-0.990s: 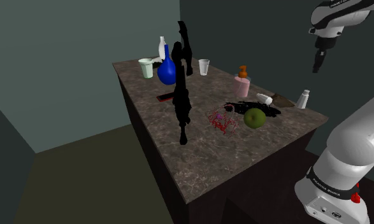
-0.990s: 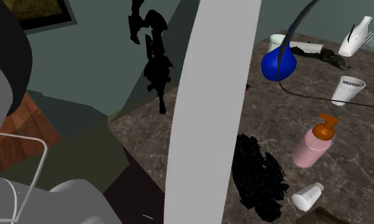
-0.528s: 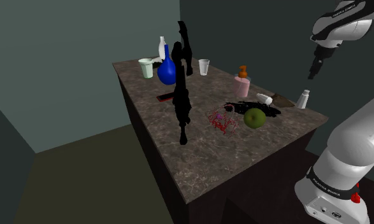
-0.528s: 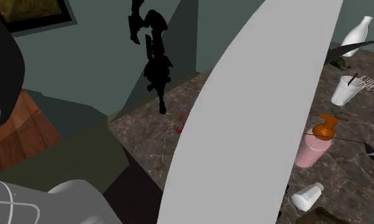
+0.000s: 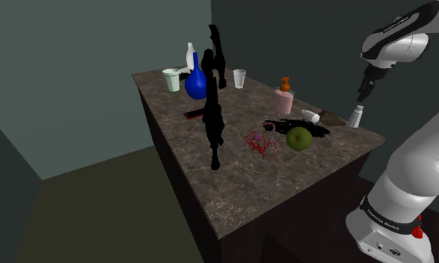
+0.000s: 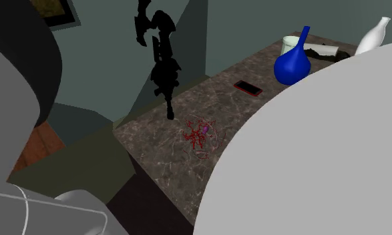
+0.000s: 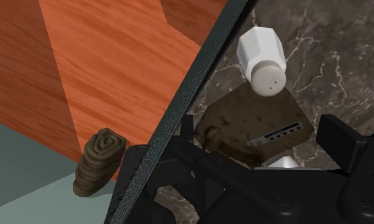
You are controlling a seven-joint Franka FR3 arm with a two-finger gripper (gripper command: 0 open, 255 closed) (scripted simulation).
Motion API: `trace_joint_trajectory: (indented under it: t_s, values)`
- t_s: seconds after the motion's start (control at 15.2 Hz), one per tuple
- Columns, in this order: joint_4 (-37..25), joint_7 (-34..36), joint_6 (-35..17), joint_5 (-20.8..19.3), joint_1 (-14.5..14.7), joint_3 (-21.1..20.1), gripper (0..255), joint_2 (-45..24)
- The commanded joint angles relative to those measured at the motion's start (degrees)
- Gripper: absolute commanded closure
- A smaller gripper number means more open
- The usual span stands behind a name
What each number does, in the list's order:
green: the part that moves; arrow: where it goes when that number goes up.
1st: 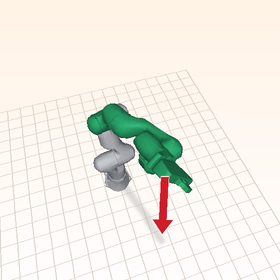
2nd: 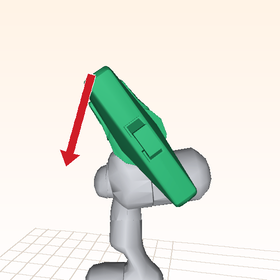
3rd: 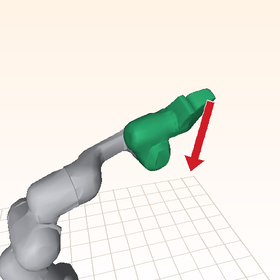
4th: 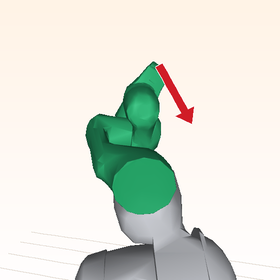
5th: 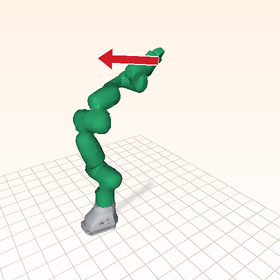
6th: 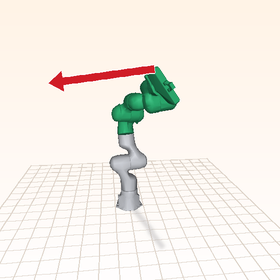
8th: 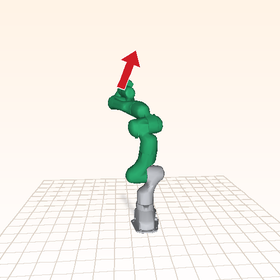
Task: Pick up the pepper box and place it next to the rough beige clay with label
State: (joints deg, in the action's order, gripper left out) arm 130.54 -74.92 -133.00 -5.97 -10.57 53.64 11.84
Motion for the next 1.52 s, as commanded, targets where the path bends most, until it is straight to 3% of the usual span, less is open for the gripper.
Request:
trace_joint_trajectory:
  t_s: [0.0,0.53,0.59,0.92,1.12,1.19,1.45]
  values:
    - [2.64,-1.11,-2.16,1.79,0.38,2.82,0,-7.67]
    - [2.64,-1.33,-2.18,2.10,-1.36,1.10,0,-7.85]
    - [2.63,-0.71,-1.73,1.46,-1.46,0.81,255,-7.20]
    - [3.41,0.93,-1.00,-0.98,-2.08,0.20,255,-4.93]
    - [2.72,0.08,-1.01,0.12,-1.80,0.56,255,-5.92]
    - [2.64,-1.34,-2.18,2.11,-1.38,1.08,255,-7.85]
    - [1.21,0.80,1.15,-0.77,-2.11,-0.06,255,-4.98]
